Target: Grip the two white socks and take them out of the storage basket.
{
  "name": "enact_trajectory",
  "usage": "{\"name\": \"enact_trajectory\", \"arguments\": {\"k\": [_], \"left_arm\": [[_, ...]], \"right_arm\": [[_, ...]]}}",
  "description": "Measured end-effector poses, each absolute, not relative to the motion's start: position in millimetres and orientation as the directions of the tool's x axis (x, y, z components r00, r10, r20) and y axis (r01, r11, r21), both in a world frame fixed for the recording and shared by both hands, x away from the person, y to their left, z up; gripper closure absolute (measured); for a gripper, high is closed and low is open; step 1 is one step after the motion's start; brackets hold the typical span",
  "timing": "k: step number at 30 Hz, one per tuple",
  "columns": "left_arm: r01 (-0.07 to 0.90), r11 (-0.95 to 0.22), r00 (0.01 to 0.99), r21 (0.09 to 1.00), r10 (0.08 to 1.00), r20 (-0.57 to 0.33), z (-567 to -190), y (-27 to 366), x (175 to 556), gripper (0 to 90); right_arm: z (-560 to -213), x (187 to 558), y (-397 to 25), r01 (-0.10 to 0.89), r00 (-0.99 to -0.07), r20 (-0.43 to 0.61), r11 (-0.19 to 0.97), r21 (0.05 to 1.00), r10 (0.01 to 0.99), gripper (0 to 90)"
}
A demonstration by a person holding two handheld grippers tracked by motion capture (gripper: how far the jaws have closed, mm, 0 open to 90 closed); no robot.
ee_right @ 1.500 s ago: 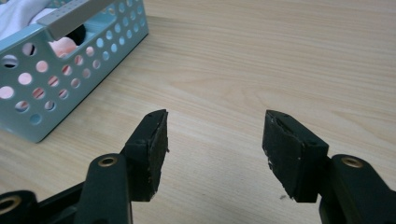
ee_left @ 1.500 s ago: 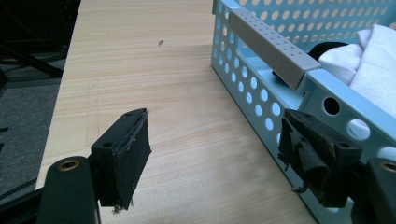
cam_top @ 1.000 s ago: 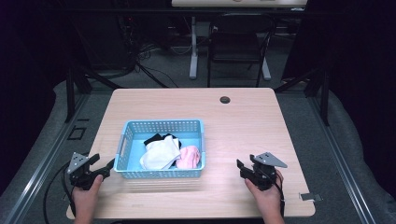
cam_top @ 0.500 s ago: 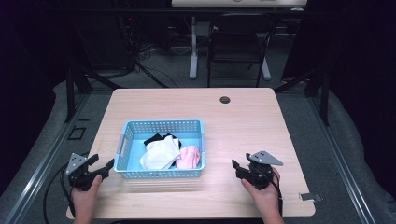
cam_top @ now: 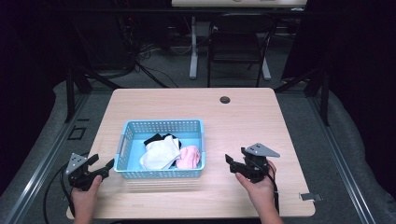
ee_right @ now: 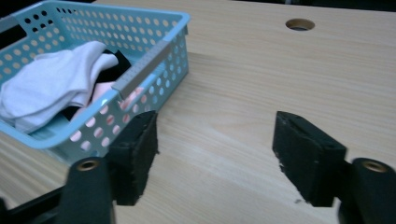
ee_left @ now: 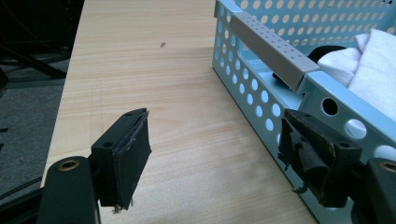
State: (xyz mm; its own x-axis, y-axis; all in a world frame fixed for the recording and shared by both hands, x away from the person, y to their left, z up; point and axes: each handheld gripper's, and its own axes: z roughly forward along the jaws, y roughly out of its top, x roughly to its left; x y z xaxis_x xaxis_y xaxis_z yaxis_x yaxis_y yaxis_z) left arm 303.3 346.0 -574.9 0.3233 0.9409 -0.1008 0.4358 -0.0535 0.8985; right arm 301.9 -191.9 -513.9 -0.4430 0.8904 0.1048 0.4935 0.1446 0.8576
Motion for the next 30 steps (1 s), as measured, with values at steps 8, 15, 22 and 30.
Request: {"name": "enact_trajectory", "arguments": {"k": [8, 15, 22, 30], "left_arm": [[0.434, -0.053, 0.324, 0.9, 0.941, -0.101, -575, 346, 303, 24.6], [0.434, -0.054, 0.325, 0.899, 0.941, -0.1, -575, 346, 303, 24.6], [0.433, -0.052, 0.324, 0.9, 0.94, -0.101, -575, 346, 303, 24.6], [0.434, -0.051, 0.324, 0.9, 0.94, -0.103, -575, 346, 304, 24.6]], "right_arm": [[-501, 310, -173, 0.483, -0.463, 0.06, 0.195, 0.854, 0.884, 33.2], [-489, 318, -158, 0.493, -0.488, 0.066, 0.212, 0.844, 0.87, 33.7], [-480, 329, -142, 0.512, -0.523, 0.078, 0.239, 0.825, 0.849, 40.8], [-475, 339, -121, 0.498, -0.555, 0.065, 0.269, 0.825, 0.829, 46.8]]}}
